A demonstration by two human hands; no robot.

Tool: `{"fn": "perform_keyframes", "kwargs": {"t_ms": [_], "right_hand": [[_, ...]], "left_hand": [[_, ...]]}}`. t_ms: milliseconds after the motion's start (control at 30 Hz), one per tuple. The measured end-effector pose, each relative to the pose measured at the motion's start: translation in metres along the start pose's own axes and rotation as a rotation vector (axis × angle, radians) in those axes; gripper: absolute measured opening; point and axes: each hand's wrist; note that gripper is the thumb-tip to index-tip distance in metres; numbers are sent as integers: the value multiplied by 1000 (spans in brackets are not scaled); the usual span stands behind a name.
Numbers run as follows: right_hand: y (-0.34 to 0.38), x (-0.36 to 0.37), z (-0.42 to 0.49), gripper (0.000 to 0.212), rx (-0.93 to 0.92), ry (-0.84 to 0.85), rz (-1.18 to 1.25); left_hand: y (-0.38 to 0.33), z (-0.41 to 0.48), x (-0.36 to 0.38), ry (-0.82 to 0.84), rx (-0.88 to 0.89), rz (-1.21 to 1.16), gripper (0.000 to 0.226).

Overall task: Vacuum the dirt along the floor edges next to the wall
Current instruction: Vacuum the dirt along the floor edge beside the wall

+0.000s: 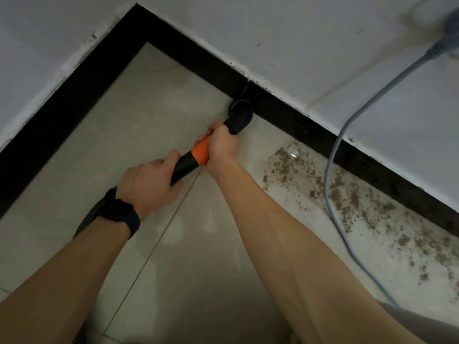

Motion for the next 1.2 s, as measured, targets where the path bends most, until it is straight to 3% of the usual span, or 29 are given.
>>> {"fn": "perform_keyframes", "kwargs": {"t_ms": [167, 467, 733, 1000, 1200], "right_hand": [[-5, 0, -2, 11, -5, -30, -31], [-70, -63, -67, 14, 28, -172, 128], [-115, -106, -126, 15, 90, -252, 138], [-103, -125, -135, 19, 42, -249, 148], [-102, -134, -141, 21, -19, -287, -21]], "left_hand": [[-3, -6, -9, 73, -66, -84, 28], [12, -94, 15, 72, 194, 42, 43], [10, -168, 23, 103, 222, 119, 55], [-25, -161, 32, 65, 237, 163, 49], [-40, -150, 39, 67, 258, 144, 51]]}}
Point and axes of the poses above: each hand's wrist, its own z-axis towards the middle knuckle, its own x-axis out of the palm, y = z × x, and after that the axes turned 3 degrees about -x, right-handed
